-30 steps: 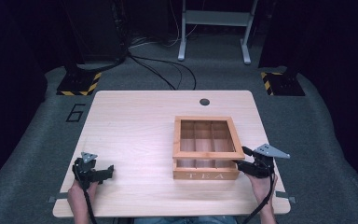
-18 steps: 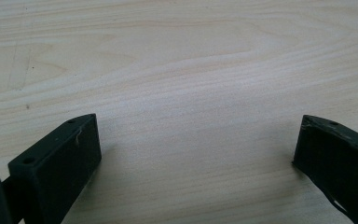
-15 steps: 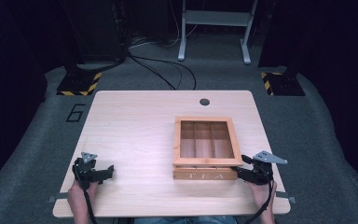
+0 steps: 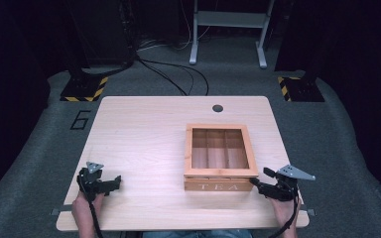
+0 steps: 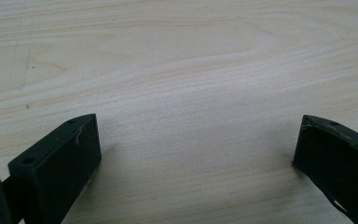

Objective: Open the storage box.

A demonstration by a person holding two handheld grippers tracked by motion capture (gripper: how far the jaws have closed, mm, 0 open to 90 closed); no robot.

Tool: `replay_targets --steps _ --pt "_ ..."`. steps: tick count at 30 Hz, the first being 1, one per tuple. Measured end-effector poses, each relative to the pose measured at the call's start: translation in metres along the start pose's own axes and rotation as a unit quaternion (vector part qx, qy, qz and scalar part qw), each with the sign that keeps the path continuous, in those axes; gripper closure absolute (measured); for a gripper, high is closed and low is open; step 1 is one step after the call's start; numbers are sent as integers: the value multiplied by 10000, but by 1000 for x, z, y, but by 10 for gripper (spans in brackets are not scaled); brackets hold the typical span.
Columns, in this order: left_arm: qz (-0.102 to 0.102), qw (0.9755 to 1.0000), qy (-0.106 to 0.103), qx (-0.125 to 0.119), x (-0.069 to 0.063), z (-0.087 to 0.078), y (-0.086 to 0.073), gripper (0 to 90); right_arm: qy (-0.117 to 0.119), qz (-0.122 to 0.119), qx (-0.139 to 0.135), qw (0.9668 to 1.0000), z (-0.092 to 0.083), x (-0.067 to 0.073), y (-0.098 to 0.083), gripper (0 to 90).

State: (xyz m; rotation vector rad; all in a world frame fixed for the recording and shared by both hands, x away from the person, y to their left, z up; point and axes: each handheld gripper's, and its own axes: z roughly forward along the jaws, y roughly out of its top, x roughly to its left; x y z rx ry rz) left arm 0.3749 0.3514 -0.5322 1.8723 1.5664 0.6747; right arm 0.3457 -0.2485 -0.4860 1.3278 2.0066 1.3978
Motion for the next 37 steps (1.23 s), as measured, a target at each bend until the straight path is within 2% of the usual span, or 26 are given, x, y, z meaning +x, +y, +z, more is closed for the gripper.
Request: replay_targets --steps 3,7,10,13,15,18,21,24,25,26,30,34,35,37 --pt "-1 10000 0 0 0 0 0 5 50 -25 23 10000 -3 -2 -4 239" --pt "0 10000 -1 0 0 0 0 5 85 -96 313 9994 -1 -2 -14 205" --pt "-2 10000 0 0 0 0 0 5 107 44 297 9995 -3 -5 -21 182" --pt "-2 10000 -1 0 0 0 0 5 30 89 428 9990 -4 -9 -28 146" --pt "-2 10000 1 -2 0 0 0 5 -106 105 559 9983 -5 -11 -33 143" --pt "-2 10000 -1 -1 0 0 0 5 -396 -21 718 9966 -7 -18 -41 133" --pt "-1 10000 -1 1 0 0 0 5 -745 -135 932 9928 -9 -24 -45 109" --pt "-5 10000 1 0 0 0 0 4 -970 -286 1031 9895 -8 -28 -45 80" --pt "-9 10000 1 -15 0 0 0 4 -1037 -277 1177 9872 -6 -31 -45 46" --pt "-9 10000 0 -19 0 0 0 4 -1053 -242 1230 9865 -4 -31 -44 40" --pt "-8 10000 0 -17 0 0 0 4 -1164 -479 1364 9826 0 -29 -43 22" --pt "-8 10000 0 -18 0 0 0 4 -1123 -423 1378 9832 3 -30 -42 0" --pt "-8 10000 -1 -16 0 0 0 4 -1132 -511 1405 9822 4 -31 -41 0" --pt "-8 10000 -1 -17 0 0 0 4 -1134 -469 1426 9821 5 -31 -40 0"
